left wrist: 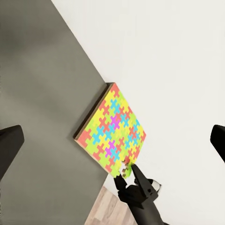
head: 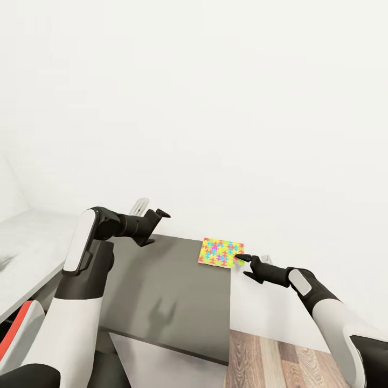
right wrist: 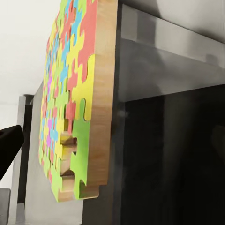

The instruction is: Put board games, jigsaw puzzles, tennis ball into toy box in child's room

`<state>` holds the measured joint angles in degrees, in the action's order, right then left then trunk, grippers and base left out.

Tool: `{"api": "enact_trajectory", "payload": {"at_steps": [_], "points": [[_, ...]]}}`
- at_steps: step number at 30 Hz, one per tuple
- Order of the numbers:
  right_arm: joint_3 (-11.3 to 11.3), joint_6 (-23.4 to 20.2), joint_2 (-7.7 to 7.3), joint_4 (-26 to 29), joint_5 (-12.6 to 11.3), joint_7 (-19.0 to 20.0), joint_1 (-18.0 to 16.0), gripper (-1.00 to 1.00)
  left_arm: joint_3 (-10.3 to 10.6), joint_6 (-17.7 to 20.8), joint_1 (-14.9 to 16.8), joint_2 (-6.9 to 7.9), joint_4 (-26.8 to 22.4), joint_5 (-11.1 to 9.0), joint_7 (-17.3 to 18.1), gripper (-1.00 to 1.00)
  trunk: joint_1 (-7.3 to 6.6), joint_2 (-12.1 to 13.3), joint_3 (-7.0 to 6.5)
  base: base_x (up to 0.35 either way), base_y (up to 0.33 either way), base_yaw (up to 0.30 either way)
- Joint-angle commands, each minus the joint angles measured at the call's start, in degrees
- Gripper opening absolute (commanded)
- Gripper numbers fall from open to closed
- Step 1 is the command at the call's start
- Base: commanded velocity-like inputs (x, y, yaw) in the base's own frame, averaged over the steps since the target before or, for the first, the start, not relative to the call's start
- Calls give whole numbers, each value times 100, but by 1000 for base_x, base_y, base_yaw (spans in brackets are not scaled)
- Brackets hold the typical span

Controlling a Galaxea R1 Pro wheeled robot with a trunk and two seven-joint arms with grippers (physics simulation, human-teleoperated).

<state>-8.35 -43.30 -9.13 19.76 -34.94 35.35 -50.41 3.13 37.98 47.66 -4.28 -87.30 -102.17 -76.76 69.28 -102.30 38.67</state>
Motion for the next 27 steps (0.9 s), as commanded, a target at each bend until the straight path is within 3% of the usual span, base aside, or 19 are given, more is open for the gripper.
{"api": "enact_trajectory", "payload": {"at_steps": [1, 10, 11, 24, 27], "points": [[-30, -36, 35, 26, 13, 8, -4, 100, -5, 52, 6, -4, 0, -22, -46, 100, -1, -3, 6, 0, 0, 0], [-22, -43, 123, 61, 20, -1, -4, 100, 3, 52, 11, -11, 2, -29, -49, 100, -1, -3, 6, 0, 0, 0], [-20, -45, 129, 62, 21, -1, -4, -100, 5, 52, 13, -11, 2, -30, -49, 100, -1, -3, 6, 0, 0, 0], [13, -39, 154, 302, 22, -8, -2, -100, 5, 65, 22, -9, 10, -40, -44, 100, -1, -3, 6, 0, 0, 0], [318, -43, 156, 461, 22, -13, 2, -100, -2, 91, 13, -3, -9, -52, -58, 100, -1, -3, 6, 0, 0, 0]]}}
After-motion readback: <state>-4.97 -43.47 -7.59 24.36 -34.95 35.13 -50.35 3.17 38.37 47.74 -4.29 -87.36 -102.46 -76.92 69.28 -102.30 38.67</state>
